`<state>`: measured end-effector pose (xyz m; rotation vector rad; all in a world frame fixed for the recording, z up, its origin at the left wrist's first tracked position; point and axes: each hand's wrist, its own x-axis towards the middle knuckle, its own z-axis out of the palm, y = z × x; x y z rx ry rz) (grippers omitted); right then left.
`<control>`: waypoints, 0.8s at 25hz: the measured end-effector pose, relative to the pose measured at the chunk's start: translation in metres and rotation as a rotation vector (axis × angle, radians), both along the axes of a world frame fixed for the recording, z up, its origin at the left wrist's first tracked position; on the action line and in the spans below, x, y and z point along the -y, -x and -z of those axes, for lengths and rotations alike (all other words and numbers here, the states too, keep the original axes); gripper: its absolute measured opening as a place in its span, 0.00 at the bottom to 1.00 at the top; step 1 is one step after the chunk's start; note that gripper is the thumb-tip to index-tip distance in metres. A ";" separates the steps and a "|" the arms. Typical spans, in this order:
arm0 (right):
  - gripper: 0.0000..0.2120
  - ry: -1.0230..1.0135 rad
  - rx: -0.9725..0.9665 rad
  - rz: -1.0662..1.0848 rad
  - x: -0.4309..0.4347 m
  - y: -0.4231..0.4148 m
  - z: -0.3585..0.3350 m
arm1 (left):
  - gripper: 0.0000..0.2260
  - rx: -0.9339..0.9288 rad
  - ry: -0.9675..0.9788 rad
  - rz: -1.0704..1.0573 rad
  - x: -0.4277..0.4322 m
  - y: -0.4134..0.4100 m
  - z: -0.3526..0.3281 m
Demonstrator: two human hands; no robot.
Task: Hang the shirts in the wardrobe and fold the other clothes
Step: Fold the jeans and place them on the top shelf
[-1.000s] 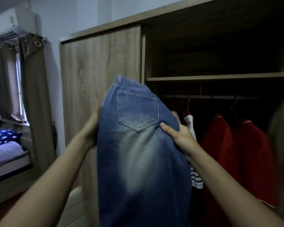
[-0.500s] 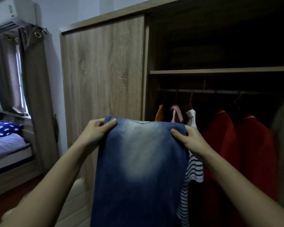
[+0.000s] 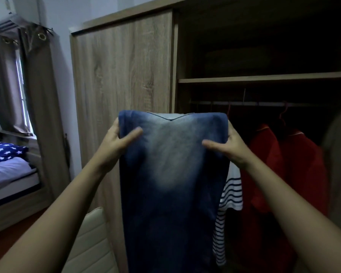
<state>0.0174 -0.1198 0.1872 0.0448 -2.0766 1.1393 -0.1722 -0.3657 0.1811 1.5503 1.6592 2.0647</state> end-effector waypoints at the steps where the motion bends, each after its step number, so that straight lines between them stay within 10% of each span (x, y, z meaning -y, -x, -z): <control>1: 0.34 -0.074 0.064 0.011 -0.003 -0.004 -0.001 | 0.33 -0.046 0.077 -0.009 0.002 0.002 0.001; 7: 0.34 -0.075 0.060 -0.059 0.002 -0.016 -0.026 | 0.30 -0.049 0.034 -0.011 0.006 -0.001 -0.010; 10: 0.34 0.262 -0.205 -0.173 0.001 -0.018 -0.016 | 0.22 -0.028 -0.097 -0.029 0.001 -0.012 -0.032; 14: 0.41 0.505 0.111 -0.244 0.015 -0.001 0.057 | 0.19 0.065 -0.126 -0.049 0.002 -0.018 -0.031; 20: 0.10 0.512 0.120 -0.157 0.037 0.012 0.074 | 0.23 -0.058 0.129 -0.228 0.018 0.005 -0.020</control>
